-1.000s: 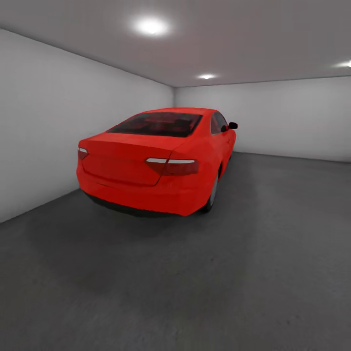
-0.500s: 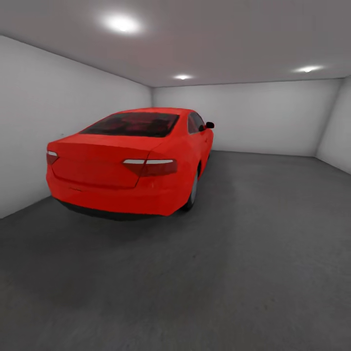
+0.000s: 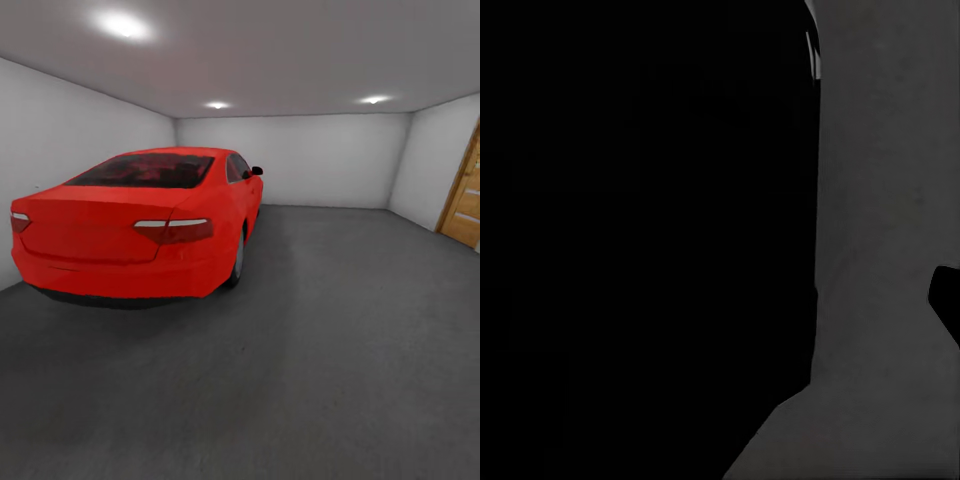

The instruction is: Move the two storage containers from the living room to the garage. In the garage, place one container on the floor and stack the other container on top of it (either order is fine).

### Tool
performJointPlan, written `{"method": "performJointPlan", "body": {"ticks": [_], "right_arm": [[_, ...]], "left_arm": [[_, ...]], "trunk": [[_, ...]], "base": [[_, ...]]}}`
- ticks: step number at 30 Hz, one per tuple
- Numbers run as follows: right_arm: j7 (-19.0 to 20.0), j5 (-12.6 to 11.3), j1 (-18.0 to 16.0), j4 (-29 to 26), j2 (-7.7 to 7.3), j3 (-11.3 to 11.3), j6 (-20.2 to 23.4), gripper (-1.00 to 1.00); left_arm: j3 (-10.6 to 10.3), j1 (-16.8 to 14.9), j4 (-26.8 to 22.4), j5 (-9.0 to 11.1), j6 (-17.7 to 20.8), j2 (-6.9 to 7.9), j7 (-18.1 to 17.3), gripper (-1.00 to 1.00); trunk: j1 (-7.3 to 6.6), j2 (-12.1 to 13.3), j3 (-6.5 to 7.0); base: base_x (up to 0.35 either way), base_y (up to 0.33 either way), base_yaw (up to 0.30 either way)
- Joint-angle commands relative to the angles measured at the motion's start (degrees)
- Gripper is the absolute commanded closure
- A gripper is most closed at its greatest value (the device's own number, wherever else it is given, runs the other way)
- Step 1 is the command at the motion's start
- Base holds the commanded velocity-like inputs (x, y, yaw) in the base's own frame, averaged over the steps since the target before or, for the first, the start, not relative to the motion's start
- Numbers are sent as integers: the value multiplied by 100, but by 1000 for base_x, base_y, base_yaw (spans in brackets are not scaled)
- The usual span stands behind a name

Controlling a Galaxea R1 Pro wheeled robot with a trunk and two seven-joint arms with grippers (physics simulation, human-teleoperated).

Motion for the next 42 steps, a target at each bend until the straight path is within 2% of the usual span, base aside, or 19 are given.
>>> {"method": "performJointPlan", "body": {"ticks": [1,16,42], "right_arm": [[4,-1,-1,0,0,-25,-2,-100],[6,-6,-1,-5,-13,-29,-9,-100],[12,-7,-1,-4,-18,-24,-9,-100]], "left_arm": [[-8,-2,5,-5,-19,1,-3,-100],[-19,-2,5,-36,52,1,27,-100],[-41,-2,5,-39,12,1,34,-100]], "trunk": [[0,-2,-4],[0,-2,-4],[0,-2,-4]], "base": [[0,0,-280],[60,0,-258],[330,0,-272]]}}
